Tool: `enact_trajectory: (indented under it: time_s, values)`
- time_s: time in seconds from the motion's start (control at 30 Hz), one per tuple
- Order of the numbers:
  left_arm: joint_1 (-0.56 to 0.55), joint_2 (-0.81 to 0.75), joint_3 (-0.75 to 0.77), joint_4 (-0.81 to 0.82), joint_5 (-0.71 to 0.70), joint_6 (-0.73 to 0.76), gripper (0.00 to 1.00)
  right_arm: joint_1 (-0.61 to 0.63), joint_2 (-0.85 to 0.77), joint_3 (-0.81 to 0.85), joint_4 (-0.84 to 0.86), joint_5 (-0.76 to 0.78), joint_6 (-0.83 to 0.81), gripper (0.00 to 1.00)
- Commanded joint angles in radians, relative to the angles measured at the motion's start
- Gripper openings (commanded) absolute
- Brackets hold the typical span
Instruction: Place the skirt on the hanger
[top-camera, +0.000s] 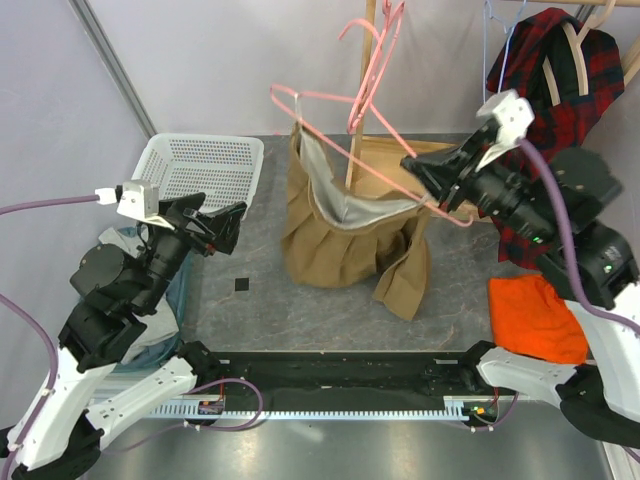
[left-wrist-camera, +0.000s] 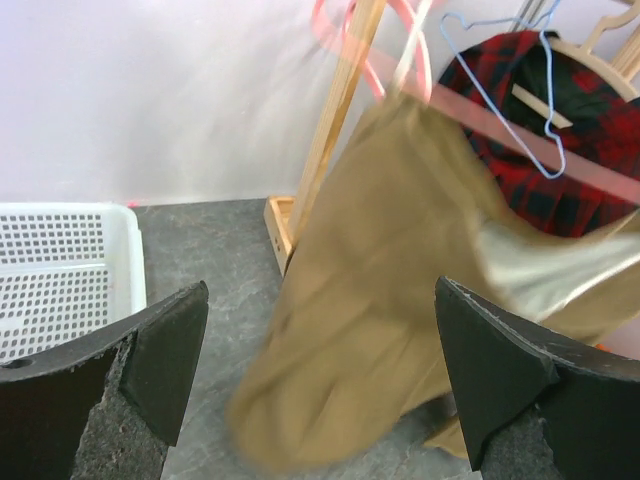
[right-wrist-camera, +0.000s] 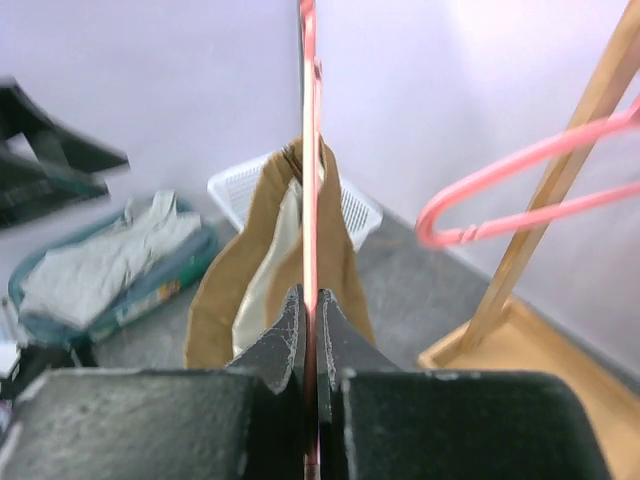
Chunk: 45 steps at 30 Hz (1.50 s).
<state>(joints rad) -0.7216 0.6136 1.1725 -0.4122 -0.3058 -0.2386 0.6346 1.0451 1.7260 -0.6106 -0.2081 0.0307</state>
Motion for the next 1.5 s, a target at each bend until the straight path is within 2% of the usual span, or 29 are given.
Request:
enact_trajectory:
  time_s: [0.0, 0.1, 0.2, 0.4, 0.53, 0.63, 0.77, 0.8, 0.97, 1.13, 1.37, 1.47]
  values:
    - [0.001, 0.032, 0.019, -0.011, -0.006, -0.007, 0.99, -0.003, 0.056, 0.196, 0.065, 0.067, 0.015, 0.00]
    - [-0.001, 0.043, 0.015, -0.011, 0.005, -0.007, 1.00, -0.001, 0.067, 0.201, 0.045, 0.047, 0.037, 0.00]
    - [-0.001, 0.054, 0.004, -0.011, 0.007, -0.008, 0.99, -0.003, 0.026, 0.081, 0.049, 0.052, 0.066, 0.00]
    - [-0.001, 0.077, -0.016, -0.010, 0.010, -0.011, 0.99, -0.003, -0.141, -0.326, 0.107, 0.094, 0.144, 0.00]
    - [-0.001, 0.092, -0.030, 0.003, 0.017, -0.018, 1.00, -0.003, -0.217, -0.483, 0.117, 0.147, 0.196, 0.00]
    - [-0.001, 0.106, -0.040, 0.010, 0.028, -0.025, 0.99, -0.003, -0.256, -0.578, 0.133, 0.202, 0.225, 0.00]
    - [-0.001, 0.115, -0.065, 0.018, 0.031, -0.034, 0.99, -0.003, -0.296, -0.651, 0.175, 0.360, 0.261, 0.00]
    - [-0.001, 0.117, -0.069, 0.021, 0.033, -0.036, 1.00, -0.004, -0.296, -0.655, 0.181, 0.457, 0.270, 0.00]
    - [-0.001, 0.123, -0.088, 0.024, 0.040, -0.056, 0.99, -0.003, -0.244, -0.597, 0.201, 0.714, 0.275, 0.00]
    - [-0.001, 0.126, -0.122, 0.026, 0.059, -0.068, 0.99, -0.006, -0.096, -0.384, 0.262, 0.878, 0.135, 0.00]
    - [-0.001, 0.123, -0.157, 0.032, 0.053, -0.048, 0.99, -0.024, 0.151, 0.044, 0.324, 0.932, -0.058, 0.00]
    - [-0.001, 0.120, -0.165, 0.033, 0.050, -0.050, 0.99, -0.056, 0.233, 0.124, 0.356, 0.929, -0.098, 0.00]
